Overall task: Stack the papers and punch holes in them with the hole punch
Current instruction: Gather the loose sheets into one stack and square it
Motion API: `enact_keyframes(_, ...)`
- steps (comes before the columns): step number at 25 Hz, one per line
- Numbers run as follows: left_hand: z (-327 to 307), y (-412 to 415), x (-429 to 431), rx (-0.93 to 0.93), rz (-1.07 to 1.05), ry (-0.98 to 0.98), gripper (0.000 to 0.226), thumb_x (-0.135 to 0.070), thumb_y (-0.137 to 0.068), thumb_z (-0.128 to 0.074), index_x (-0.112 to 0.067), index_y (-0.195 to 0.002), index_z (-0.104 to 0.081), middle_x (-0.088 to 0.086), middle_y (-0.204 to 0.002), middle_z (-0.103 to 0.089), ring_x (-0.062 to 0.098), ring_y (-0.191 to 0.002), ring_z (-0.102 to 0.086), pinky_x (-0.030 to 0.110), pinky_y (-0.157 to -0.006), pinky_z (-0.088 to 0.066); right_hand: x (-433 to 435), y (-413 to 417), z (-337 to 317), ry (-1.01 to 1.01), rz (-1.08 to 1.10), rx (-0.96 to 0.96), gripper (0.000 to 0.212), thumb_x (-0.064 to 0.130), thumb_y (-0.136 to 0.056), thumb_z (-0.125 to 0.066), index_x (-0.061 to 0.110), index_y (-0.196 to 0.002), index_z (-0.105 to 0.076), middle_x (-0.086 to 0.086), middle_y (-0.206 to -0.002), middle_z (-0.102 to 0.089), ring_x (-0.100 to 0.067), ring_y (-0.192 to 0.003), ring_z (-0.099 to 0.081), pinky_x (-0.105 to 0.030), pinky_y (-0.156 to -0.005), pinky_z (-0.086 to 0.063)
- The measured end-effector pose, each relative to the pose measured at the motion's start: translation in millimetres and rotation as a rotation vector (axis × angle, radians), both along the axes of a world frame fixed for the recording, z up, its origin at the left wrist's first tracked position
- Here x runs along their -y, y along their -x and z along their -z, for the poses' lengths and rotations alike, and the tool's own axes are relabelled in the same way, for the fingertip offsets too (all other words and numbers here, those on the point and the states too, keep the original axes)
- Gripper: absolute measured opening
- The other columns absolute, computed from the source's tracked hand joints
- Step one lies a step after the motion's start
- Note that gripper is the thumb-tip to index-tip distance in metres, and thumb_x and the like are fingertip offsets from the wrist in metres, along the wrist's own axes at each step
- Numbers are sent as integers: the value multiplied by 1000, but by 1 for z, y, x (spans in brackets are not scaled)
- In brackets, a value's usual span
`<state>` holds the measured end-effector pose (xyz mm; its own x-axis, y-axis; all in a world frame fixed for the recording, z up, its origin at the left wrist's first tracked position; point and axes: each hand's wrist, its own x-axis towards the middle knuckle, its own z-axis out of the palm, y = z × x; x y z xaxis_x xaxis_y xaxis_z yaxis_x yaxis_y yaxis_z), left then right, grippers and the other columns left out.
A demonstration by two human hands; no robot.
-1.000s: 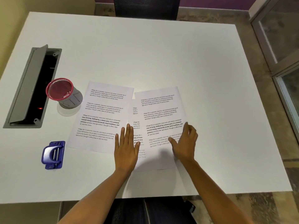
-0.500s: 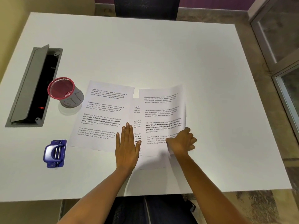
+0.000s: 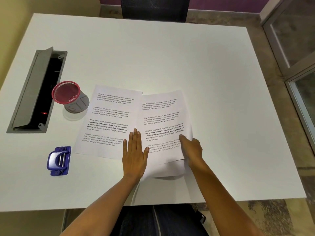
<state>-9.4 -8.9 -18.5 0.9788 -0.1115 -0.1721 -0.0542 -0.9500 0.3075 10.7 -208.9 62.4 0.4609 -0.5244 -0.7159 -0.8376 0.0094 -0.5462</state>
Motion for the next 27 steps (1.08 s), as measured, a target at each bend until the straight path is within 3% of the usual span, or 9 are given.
enact_keyframes(3,-2,0,0,-10,-4,32,64,-43,-103,-19,-13,-156,0,1,-164,6,16,-152,5,42,-124,0,4,5,-3,73,-31,88,26,31,-84,-61,12,-102,-65,-6,-102,-71,-21,-81,-63,-28,-71,-48)
enact_keyframes(6,-7,-1,-2,-15,-6,170,63,-41,-103,-20,-17,-156,3,-4,-164,11,11,-152,10,40,-124,4,11,13,-6,363,-203,85,21,23,-90,-59,10,-105,-65,-9,-112,-70,-28,-91,-67,-33,-80,-53)
enact_keyframes(10,-17,-10,-25,42,-43,234,60,-31,-103,-28,-15,-156,-6,-2,-165,6,11,-152,6,42,-124,2,22,18,-13,438,-240,239,19,13,-94,-57,8,-111,-63,-10,-110,-68,-21,-82,-61,-29,-83,-51)
enact_keyframes(14,-26,-19,-64,91,-206,158,61,-19,-98,-46,-9,-153,-21,5,-165,-7,21,-152,-9,45,-123,-6,29,19,-26,488,-169,403,16,13,-92,-60,13,-107,-65,2,-96,-64,-14,-76,-58,-9,-76,-44)
enact_keyframes(16,-30,-24,-83,95,-277,109,62,-14,-95,-51,-5,-151,-26,9,-164,-12,26,-150,-16,46,-122,-14,33,19,-30,441,-73,446,14,13,-89,-63,17,-102,-67,5,-92,-67,-8,-72,-61,4,-60,-39)
enact_keyframes(18,-33,-28,-98,75,-332,25,60,-14,-95,-51,-3,-150,-29,14,-162,-18,33,-148,-22,50,-120,-18,35,18,-32,333,23,474,13,14,-85,-67,23,-95,-69,6,-92,-71,0,-76,-63,2,-57,-40)
enact_keyframes(20,-36,-28,-106,11,-368,8,58,-16,-97,-47,-3,-151,-28,15,-161,-20,33,-148,-21,52,-120,-17,29,15,-30,180,90,489,14,13,-83,-70,27,-86,-68,7,-94,-73,-6,-82,-68,-14,-70,-51)
enact_keyframes(23,-39,-21,-103,-27,-390,152,54,-16,-100,-41,-4,-151,-27,15,-158,-30,31,-148,-24,47,-121,-18,14,8,-23,12,102,491,17,8,-82,-71,25,-87,-69,4,-97,-74,-19,-93,-70,-33,-87,-53)
enact_keyframes(27,-47,-8,-91,57,-473,449,43,-15,-103,-35,-9,-144,-43,8,-142,-54,19,-129,-51,32,-110,-38,-7,2,-10,-24,42,452,19,10,-83,-70,28,-81,-67,11,-92,-72,-17,-88,-70,-34,-84,-56)
